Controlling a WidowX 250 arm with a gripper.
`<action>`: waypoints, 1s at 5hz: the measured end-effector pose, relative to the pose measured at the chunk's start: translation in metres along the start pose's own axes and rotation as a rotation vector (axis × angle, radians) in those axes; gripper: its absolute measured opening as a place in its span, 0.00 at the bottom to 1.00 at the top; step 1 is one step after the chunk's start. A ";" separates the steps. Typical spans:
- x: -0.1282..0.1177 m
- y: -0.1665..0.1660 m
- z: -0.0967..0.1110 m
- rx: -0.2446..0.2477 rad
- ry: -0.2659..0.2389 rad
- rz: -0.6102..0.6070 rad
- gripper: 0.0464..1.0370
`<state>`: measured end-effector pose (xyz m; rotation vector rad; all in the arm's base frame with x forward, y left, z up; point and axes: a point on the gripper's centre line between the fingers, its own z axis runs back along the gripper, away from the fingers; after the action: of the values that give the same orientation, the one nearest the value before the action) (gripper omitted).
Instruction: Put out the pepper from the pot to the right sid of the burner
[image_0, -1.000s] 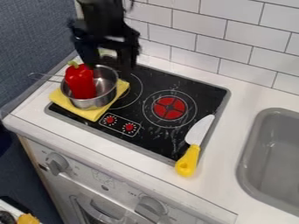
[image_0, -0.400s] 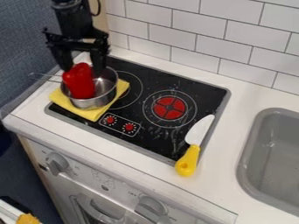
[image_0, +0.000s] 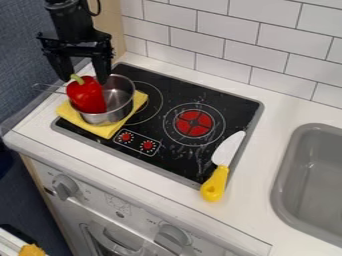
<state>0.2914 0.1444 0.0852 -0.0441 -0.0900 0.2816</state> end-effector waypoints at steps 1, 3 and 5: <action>0.001 -0.004 0.004 -0.031 -0.019 -0.014 0.96; 0.002 -0.002 0.008 -0.012 -0.032 -0.007 0.96; 0.003 0.005 -0.008 0.019 0.016 0.008 0.65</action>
<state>0.2937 0.1502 0.0770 -0.0278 -0.0716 0.2896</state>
